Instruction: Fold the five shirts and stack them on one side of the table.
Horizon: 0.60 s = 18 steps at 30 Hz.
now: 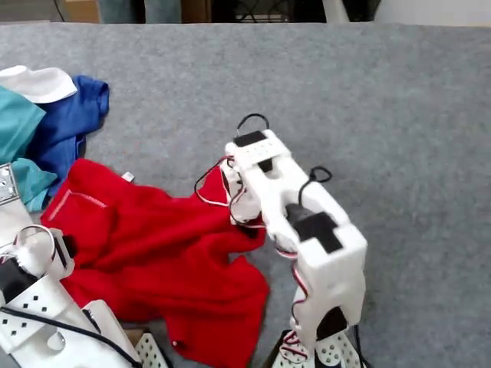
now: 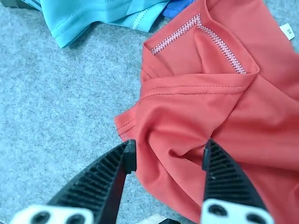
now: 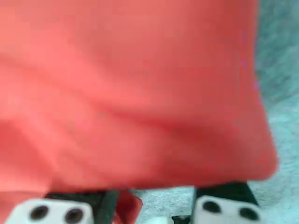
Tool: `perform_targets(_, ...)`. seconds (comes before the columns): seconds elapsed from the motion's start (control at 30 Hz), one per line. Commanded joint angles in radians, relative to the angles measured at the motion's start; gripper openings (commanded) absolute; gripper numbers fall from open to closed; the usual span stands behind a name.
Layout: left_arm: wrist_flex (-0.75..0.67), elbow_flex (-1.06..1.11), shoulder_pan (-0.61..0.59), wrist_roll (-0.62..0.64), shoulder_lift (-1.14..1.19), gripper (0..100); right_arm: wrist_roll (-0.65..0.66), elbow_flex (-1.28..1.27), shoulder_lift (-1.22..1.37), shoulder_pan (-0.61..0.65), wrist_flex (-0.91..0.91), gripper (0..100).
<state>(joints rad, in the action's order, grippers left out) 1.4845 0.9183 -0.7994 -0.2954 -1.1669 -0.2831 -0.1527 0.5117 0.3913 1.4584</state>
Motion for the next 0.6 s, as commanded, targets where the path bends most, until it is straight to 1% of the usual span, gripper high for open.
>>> perform_targets(0.0, -0.002, -0.007, -0.008, 0.002, -0.011, 25, 0.069, 0.091, 0.113, -0.066, 0.037, 4.4)
perform_targets(0.03, 0.000, -0.010, -0.008, 0.002, -0.011, 25, 0.118, 0.104, 0.120, -0.077, 0.060, 0.9)
perform_targets(0.1, 0.000, -0.015, -0.008, 0.002, -0.011, 25, 0.167, 0.111, 0.122, -0.107, 0.133, 1.8)
perform_targets(0.2, -0.003, -0.016, -0.008, 0.000, -0.011, 25, 0.221, 0.108, 0.105, -0.189, 0.215, 1.3)
perform_targets(0.33, -0.003, -0.016, -0.004, 0.000, -0.011, 25, 0.351, 0.107, 0.058, -0.356, 0.302, 1.3)
perform_targets(0.47, -0.003, -0.016, -0.001, 0.000, -0.011, 25, 0.508, 0.054, -0.030, -0.549, 0.307, 1.4)
perform_targets(0.57, -0.005, -0.016, -0.001, 0.000, -0.011, 25, 0.641, -0.025, -0.088, -0.652, 0.307, 1.4)
